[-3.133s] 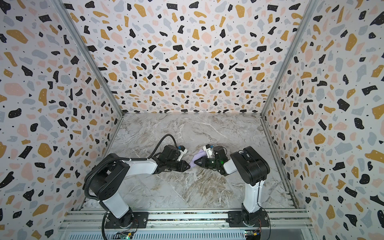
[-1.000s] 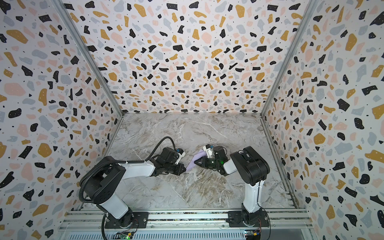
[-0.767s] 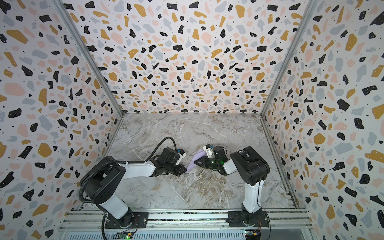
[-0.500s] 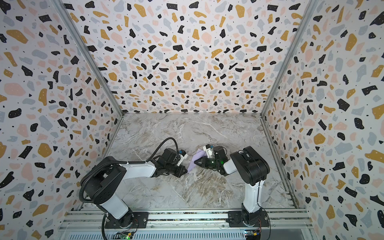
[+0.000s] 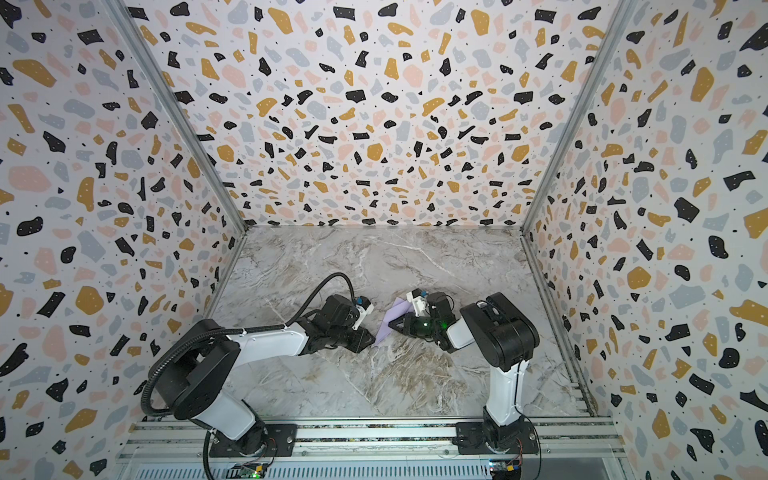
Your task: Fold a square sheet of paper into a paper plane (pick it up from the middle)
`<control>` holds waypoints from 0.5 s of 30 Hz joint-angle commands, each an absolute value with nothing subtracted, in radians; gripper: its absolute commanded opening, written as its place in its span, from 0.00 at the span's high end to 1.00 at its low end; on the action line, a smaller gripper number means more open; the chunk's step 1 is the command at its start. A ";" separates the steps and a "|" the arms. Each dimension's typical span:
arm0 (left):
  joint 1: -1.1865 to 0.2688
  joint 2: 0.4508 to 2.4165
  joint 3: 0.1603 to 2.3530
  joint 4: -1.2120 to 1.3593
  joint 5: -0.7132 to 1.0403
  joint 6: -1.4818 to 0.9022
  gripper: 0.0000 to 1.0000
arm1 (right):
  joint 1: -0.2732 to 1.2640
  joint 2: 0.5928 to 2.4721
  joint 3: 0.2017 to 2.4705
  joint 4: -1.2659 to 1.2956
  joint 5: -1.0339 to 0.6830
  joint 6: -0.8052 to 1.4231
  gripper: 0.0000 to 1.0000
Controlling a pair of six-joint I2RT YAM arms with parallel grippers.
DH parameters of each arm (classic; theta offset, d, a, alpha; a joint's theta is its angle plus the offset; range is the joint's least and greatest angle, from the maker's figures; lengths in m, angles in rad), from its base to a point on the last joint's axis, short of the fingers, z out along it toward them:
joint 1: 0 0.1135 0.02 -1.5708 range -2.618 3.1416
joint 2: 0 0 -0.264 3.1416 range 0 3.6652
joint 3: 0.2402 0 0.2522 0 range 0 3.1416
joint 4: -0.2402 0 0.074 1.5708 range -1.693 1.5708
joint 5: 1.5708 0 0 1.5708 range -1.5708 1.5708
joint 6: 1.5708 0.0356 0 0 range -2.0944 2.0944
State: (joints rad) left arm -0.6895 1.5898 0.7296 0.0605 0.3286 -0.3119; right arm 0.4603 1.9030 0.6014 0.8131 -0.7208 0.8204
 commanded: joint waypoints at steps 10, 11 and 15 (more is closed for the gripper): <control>-0.744 1.714 0.888 0.106 0.242 -0.351 0.88 | 0.453 1.914 0.586 0.795 -0.696 0.845 0.78; -0.746 1.724 0.894 0.102 0.235 -0.351 0.90 | 0.453 1.915 0.586 0.796 -0.696 0.845 0.78; -0.749 1.763 0.920 0.081 0.232 -0.348 0.93 | 0.451 1.911 0.586 0.796 -0.700 0.847 0.78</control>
State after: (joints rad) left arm -0.7479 1.7454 0.8902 0.0864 0.2520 -0.3485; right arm 0.4580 1.9030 0.5976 0.8234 -0.7216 0.8471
